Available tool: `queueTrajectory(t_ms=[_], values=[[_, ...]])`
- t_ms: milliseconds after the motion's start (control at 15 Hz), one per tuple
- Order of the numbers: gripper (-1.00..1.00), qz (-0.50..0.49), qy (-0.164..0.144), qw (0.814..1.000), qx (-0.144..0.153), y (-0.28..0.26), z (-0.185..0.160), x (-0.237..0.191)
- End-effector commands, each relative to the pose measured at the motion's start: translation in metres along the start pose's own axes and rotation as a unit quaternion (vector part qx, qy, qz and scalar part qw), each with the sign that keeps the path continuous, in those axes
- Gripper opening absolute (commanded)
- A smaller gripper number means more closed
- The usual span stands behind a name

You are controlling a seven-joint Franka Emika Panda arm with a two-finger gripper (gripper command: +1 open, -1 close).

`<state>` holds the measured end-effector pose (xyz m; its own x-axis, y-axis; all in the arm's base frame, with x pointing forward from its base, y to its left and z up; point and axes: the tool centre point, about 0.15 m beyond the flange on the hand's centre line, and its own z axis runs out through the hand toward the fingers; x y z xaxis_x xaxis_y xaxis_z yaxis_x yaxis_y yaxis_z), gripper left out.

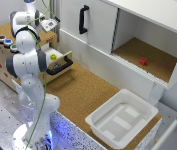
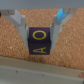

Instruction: Place the purple object on top of the drawer

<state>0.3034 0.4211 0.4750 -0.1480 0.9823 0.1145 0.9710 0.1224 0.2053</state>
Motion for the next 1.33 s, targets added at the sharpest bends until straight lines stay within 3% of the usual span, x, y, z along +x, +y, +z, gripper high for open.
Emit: queueTrajectory(t_ms=[0,200,467,600,667,933,1267], values=[[-1.0,0.003,-0.027,0.997,0.076,0.005,0.006,0.051],[-1.0,0.02,-0.036,0.995,0.096,-0.007,0.01,0.049],[-1.0,0.046,-0.072,0.991,0.106,-0.012,0.03,0.045],[-1.0,0.077,-0.07,0.989,0.105,-0.012,0.033,0.042],[1.0,0.088,-0.067,0.988,0.107,-0.011,0.034,0.04],[1.0,0.125,-0.052,0.987,0.086,-0.006,0.021,0.032],[1.0,0.139,-0.033,0.989,0.049,0.016,-0.035,0.002]])
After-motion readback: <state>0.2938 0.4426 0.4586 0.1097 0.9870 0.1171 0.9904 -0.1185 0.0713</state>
